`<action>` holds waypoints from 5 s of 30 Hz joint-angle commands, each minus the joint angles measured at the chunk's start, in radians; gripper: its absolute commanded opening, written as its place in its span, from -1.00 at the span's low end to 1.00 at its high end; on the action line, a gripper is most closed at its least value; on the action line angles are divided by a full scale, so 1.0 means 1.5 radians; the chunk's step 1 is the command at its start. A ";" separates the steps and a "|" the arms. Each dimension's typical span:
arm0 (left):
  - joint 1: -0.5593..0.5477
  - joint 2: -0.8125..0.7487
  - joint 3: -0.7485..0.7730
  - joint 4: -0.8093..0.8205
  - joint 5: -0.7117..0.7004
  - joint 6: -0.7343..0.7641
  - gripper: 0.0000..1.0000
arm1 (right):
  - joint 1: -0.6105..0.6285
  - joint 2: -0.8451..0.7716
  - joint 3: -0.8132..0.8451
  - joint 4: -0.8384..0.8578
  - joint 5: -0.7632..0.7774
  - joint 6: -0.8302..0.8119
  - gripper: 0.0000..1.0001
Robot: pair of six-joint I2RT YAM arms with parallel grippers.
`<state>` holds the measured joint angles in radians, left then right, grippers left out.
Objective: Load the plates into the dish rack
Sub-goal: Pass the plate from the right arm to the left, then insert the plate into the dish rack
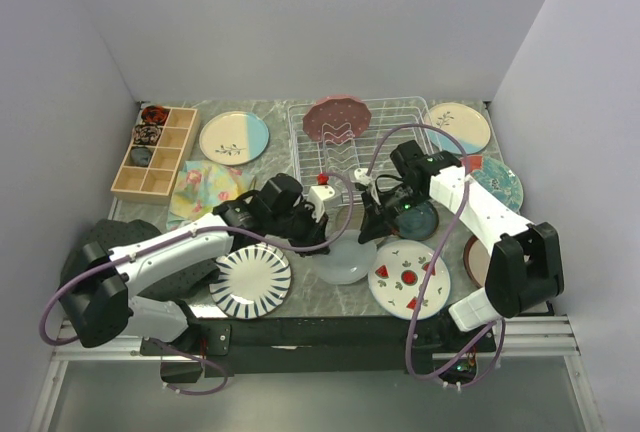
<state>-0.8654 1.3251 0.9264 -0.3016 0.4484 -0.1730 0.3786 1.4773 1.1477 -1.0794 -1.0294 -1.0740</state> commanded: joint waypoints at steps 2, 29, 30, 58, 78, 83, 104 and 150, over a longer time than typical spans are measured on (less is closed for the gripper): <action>-0.007 -0.006 0.048 0.002 0.003 0.019 -0.98 | -0.008 -0.041 0.033 -0.007 -0.065 -0.018 -1.00; 0.230 -0.095 0.296 0.101 -0.192 0.383 -0.99 | -0.193 -0.437 -0.108 0.370 0.149 0.409 1.00; 0.250 -0.076 0.312 0.108 -0.170 0.386 -0.99 | -0.194 -0.432 -0.110 0.363 0.150 0.402 1.00; 0.428 0.586 0.845 0.180 0.240 0.401 -0.99 | -0.274 -0.258 -0.094 0.283 0.165 0.322 1.00; 0.407 0.663 0.856 0.196 0.267 0.371 -0.99 | -0.275 -0.262 -0.092 0.275 0.148 0.322 1.00; 0.402 0.680 0.865 0.188 0.263 0.381 -0.99 | -0.275 -0.261 -0.092 0.276 0.148 0.322 1.00; 0.374 0.754 0.911 0.144 0.224 0.437 -0.99 | -0.275 -0.260 -0.092 0.273 0.146 0.320 1.00; 0.444 0.649 0.828 0.396 0.163 0.143 0.26 | -0.275 -0.277 -0.101 0.285 0.145 0.323 1.00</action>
<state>-0.2237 2.4298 2.1468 0.1696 0.7284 0.0910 -0.0269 1.0908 0.9642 -0.6735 -0.7979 -0.5884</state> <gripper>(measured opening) 0.624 0.999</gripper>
